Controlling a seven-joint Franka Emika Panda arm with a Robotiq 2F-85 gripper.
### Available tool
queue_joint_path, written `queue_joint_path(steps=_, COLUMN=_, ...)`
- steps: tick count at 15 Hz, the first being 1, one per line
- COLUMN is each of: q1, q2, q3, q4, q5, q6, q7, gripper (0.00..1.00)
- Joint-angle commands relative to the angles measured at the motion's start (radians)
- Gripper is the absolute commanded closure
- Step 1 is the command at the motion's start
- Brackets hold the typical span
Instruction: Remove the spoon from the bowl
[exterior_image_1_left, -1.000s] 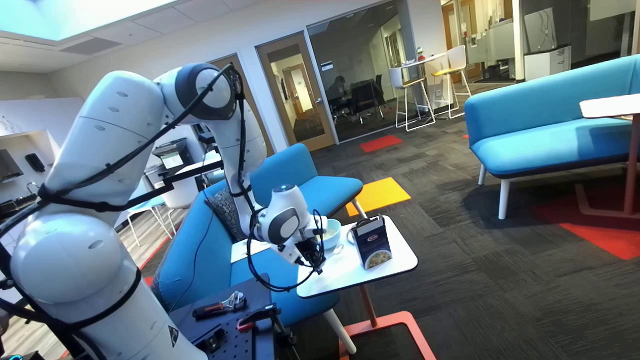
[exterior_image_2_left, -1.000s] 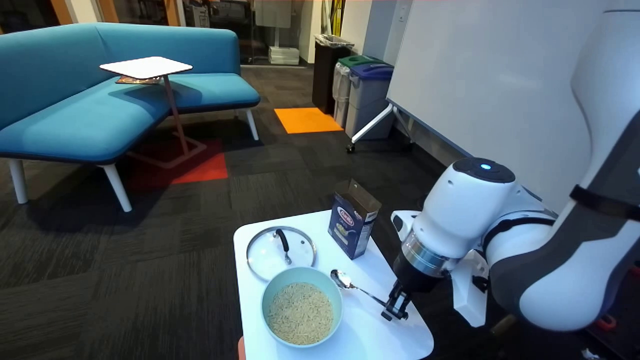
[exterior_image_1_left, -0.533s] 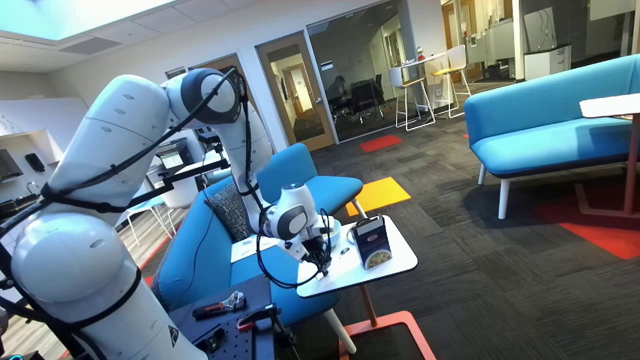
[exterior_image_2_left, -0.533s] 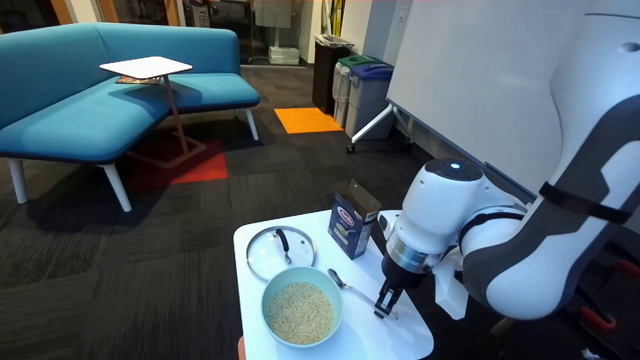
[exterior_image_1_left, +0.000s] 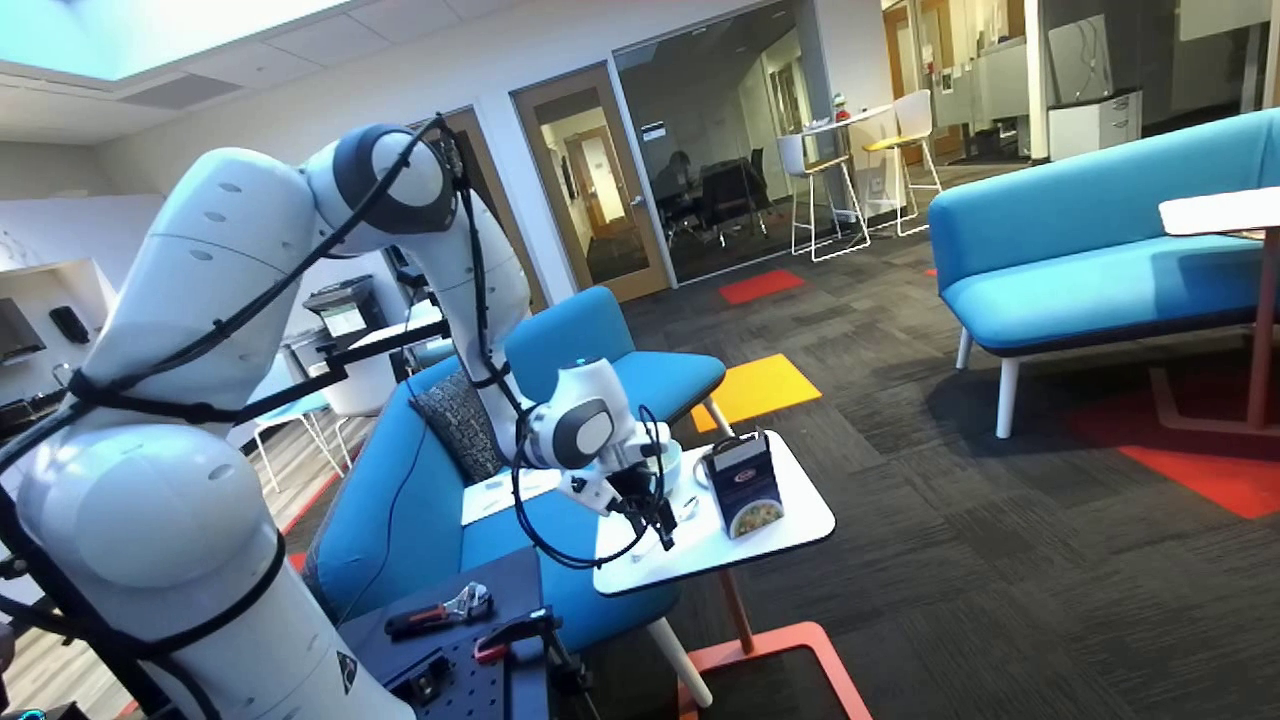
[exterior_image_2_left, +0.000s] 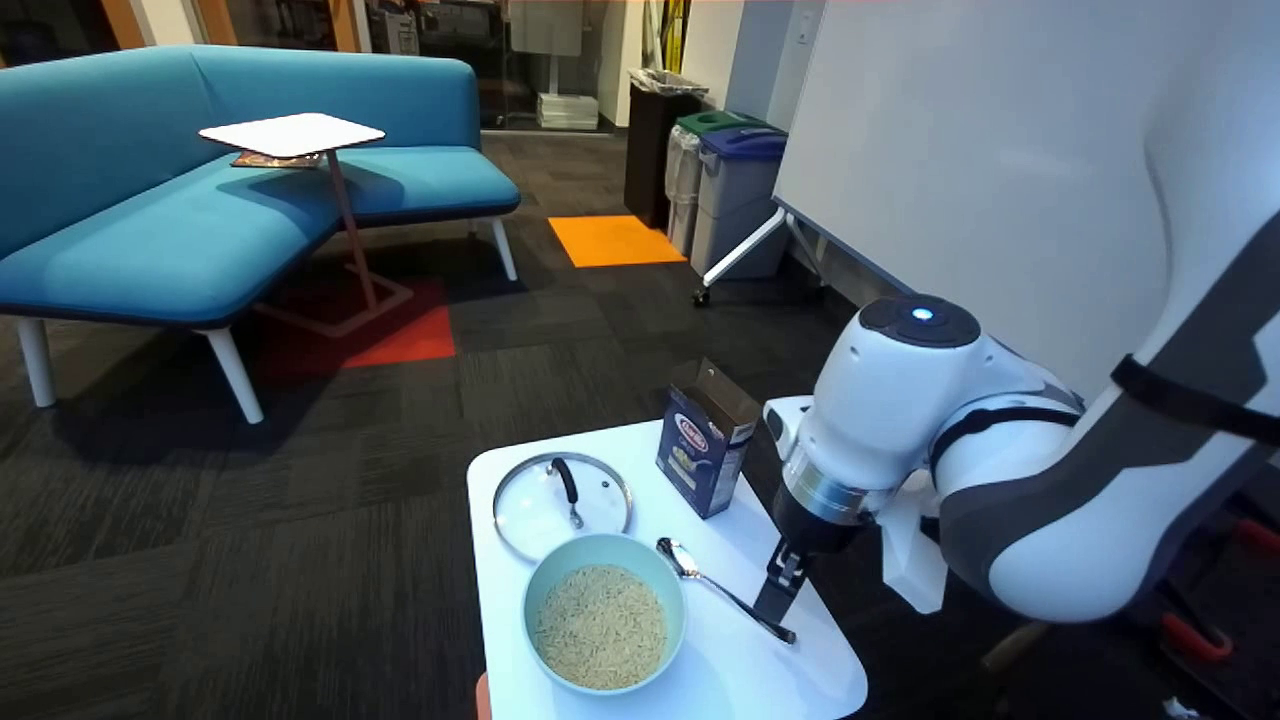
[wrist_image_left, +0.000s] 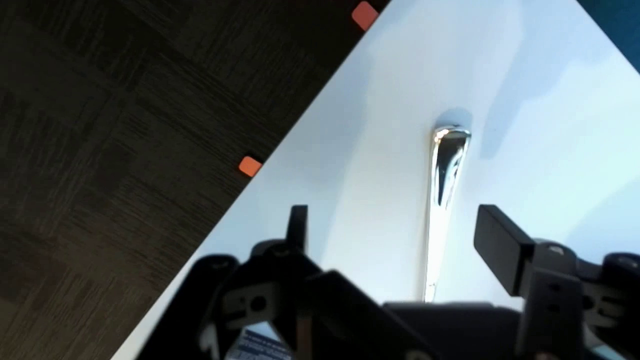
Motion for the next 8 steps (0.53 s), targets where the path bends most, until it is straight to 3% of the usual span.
queue_joint_path(steps=1, q1=0.021, q2=-0.196, q3=-0.020, q4=-0.172, q5=-0.019, q6=-0.029, q7=-0.032, gripper=0.00)
queue_joint_path(steps=8, q1=-0.147, q2=-0.478, q3=0.144, q4=-0.319, q5=-0.036, q6=-0.166, q7=-0.120, gripper=0.00)
